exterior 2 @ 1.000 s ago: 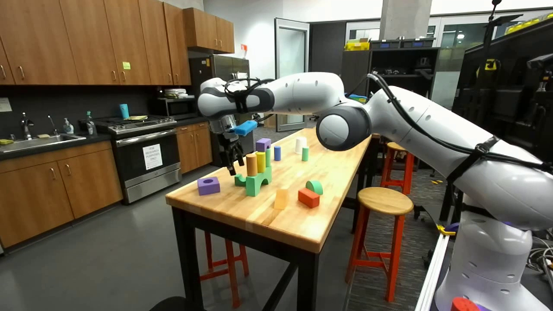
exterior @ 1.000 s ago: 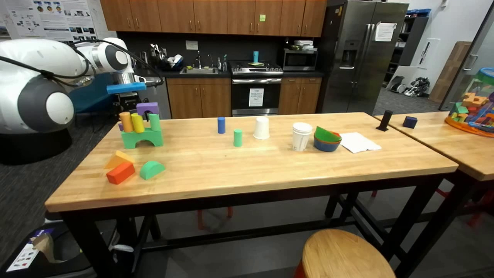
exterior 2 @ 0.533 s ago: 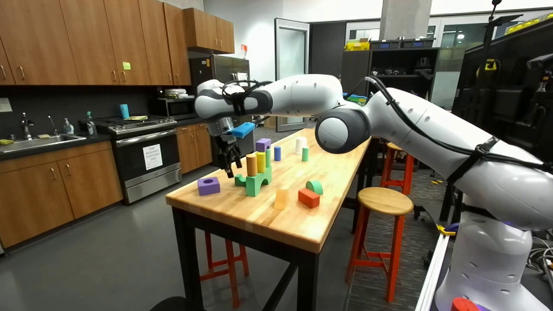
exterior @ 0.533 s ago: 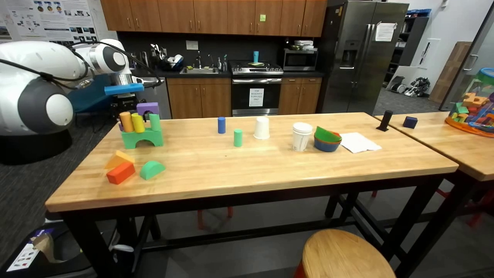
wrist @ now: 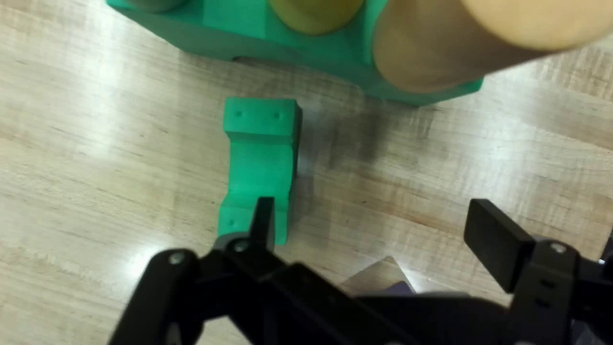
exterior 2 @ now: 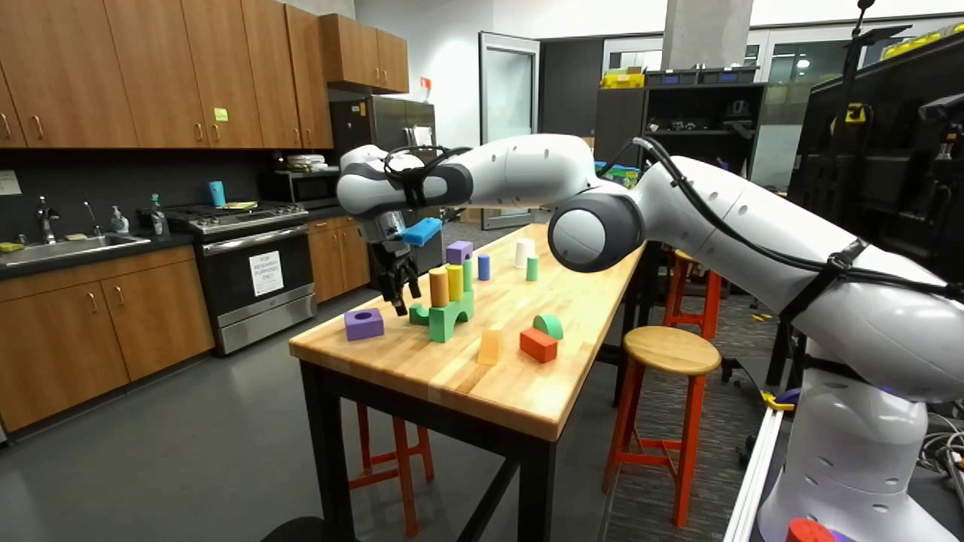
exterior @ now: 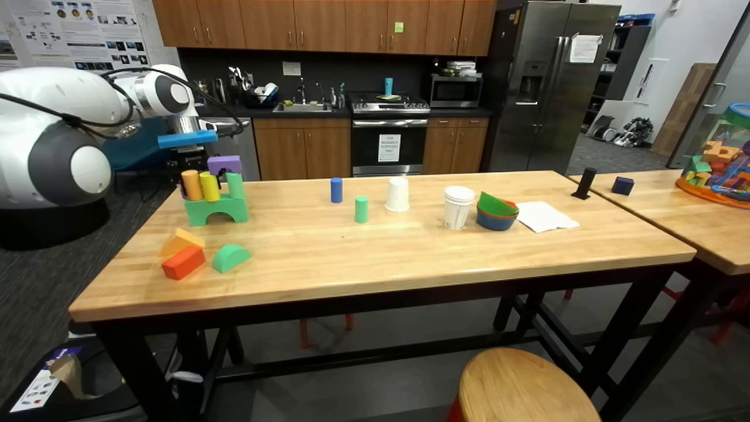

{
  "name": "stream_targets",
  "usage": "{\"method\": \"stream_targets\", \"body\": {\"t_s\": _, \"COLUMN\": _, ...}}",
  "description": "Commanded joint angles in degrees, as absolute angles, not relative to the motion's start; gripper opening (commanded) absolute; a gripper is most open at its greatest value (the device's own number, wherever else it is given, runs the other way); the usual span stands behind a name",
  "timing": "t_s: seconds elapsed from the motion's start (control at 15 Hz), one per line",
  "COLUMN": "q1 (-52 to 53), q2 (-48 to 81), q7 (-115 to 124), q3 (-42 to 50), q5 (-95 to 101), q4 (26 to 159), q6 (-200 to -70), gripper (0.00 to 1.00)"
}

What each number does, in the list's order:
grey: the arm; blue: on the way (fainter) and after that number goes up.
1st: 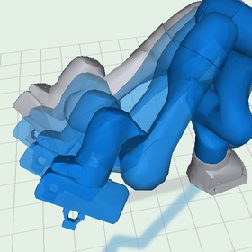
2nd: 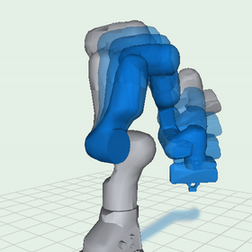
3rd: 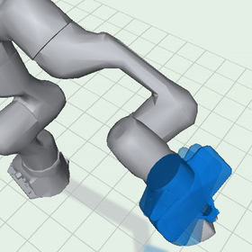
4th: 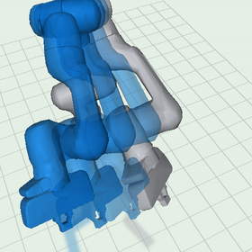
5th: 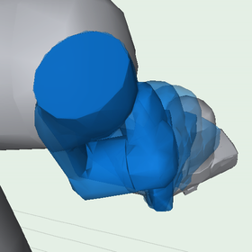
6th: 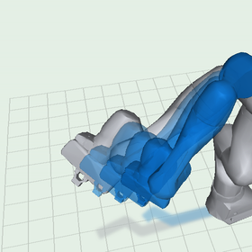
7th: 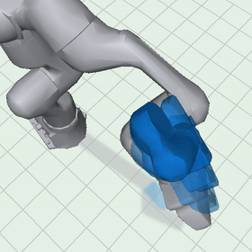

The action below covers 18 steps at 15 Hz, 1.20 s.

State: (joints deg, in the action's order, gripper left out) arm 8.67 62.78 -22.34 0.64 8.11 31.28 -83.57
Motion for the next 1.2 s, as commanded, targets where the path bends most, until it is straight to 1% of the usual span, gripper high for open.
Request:
{"method": "stream_targets", "body": {"t_s": 0.0, "q1": 9.1, "q2": 63.9, "q7": -22.2, "q3": 1.6, "q5": 9.1, "q4": 28.8, "q6": -83.9, "gripper": 1.0}}
{"method": "stream_targets", "body": {"t_s": 1.13, "q1": 8.2, "q2": 65.2, "q7": -21.2, "q3": 3.3, "q5": 8.5, "q4": 28.2, "q6": -87.0, "gripper": 1.0}}
